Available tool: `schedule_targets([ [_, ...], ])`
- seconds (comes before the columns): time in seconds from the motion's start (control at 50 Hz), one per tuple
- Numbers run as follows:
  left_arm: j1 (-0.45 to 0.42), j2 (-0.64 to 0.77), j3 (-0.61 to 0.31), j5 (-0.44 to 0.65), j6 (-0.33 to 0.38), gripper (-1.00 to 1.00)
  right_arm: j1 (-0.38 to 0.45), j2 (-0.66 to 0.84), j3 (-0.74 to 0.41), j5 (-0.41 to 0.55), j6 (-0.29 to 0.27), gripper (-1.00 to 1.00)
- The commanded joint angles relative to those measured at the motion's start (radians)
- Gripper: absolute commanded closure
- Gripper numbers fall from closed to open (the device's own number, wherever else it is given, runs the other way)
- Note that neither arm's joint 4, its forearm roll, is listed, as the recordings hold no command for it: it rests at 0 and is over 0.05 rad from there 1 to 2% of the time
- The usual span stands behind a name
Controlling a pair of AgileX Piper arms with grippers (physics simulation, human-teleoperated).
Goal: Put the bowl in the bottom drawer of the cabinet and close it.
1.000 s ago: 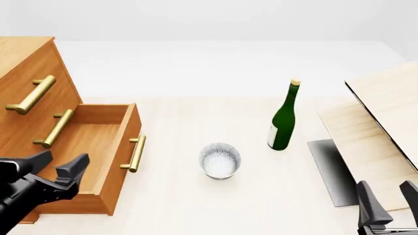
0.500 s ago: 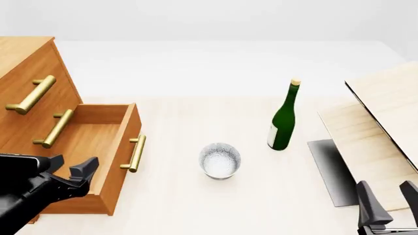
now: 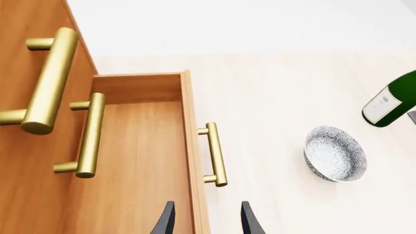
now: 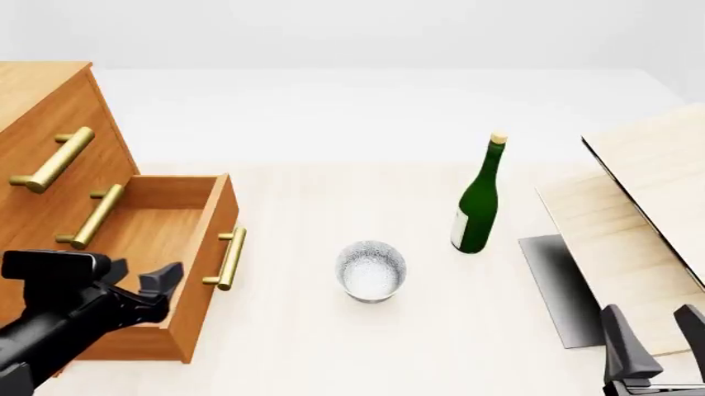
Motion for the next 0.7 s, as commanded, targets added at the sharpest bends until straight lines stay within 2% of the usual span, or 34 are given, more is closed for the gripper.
schedule_targets([
  [0.02,-0.009,0.064,-0.002,-0.042,-0.002,-1.0,0.0,0.0,0.0,0.0,0.0,-1.0],
  [0.42,-0.026,0.164,0.013,-0.101,-0.012,-1.0,0.0,0.0,0.0,0.0,0.0,-1.0],
  [0.7,-0.015,0.181,0.015,-0.104,-0.012,-1.0,0.0,0.0,0.0,0.0,0.0,-1.0],
])
